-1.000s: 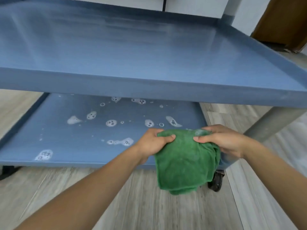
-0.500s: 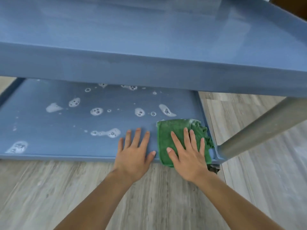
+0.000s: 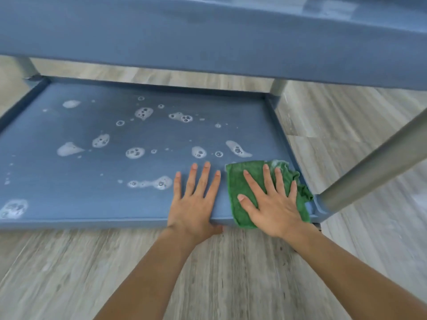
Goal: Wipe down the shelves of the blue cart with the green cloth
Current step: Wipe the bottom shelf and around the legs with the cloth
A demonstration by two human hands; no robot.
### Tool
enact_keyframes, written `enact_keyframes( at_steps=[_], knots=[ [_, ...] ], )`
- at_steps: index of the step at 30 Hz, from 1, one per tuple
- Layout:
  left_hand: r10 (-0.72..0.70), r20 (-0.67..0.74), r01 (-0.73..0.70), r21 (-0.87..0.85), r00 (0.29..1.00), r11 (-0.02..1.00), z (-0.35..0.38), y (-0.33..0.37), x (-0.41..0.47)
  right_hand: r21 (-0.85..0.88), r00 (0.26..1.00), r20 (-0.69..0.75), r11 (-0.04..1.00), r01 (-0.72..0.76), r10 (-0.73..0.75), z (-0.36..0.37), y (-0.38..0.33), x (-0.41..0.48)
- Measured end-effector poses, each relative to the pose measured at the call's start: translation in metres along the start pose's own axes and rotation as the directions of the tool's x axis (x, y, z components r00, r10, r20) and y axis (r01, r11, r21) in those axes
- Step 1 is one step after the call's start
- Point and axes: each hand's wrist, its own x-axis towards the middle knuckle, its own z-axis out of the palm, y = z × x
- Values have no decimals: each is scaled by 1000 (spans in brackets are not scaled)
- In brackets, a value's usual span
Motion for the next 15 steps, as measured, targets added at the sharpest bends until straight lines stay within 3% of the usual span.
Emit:
enact_keyframes(
  at_steps=[8,15],
  knots=[
    [-43,0,43,-49,999,998,11,8,-17,-9,999,43,1000,-6,6,-3,-5,-17],
    [6,8,-6,-74,1000,997,12,4,-46,-19,1000,-4,999,-30,30,5,-19,-51]
  ],
)
